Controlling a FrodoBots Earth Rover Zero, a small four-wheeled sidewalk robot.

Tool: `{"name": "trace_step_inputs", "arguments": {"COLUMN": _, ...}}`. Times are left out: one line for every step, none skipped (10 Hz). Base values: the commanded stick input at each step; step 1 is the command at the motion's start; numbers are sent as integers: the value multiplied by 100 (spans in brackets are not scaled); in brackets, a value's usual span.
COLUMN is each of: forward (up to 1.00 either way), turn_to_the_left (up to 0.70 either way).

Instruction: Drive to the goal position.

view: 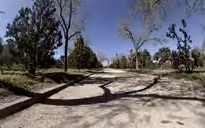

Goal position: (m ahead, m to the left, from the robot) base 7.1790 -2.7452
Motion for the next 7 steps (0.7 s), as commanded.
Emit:
{"name": "trace_step_inputs", "arguments": {"forward": 85, "turn_to_the_left": 0}}
{"name": "trace_step_inputs", "arguments": {"forward": 85, "turn_to_the_left": 0}}
{"name": "trace_step_inputs", "arguments": {"forward": 85, "turn_to_the_left": 0}}
{"name": "trace_step_inputs", "arguments": {"forward": 85, "turn_to_the_left": 0}}
{"name": "trace_step_inputs", "arguments": {"forward": 85, "turn_to_the_left": 0}}
{"name": "trace_step_inputs", "arguments": {"forward": 85, "turn_to_the_left": 0}}
{"name": "trace_step_inputs", "arguments": {"forward": 85, "turn_to_the_left": 0}}
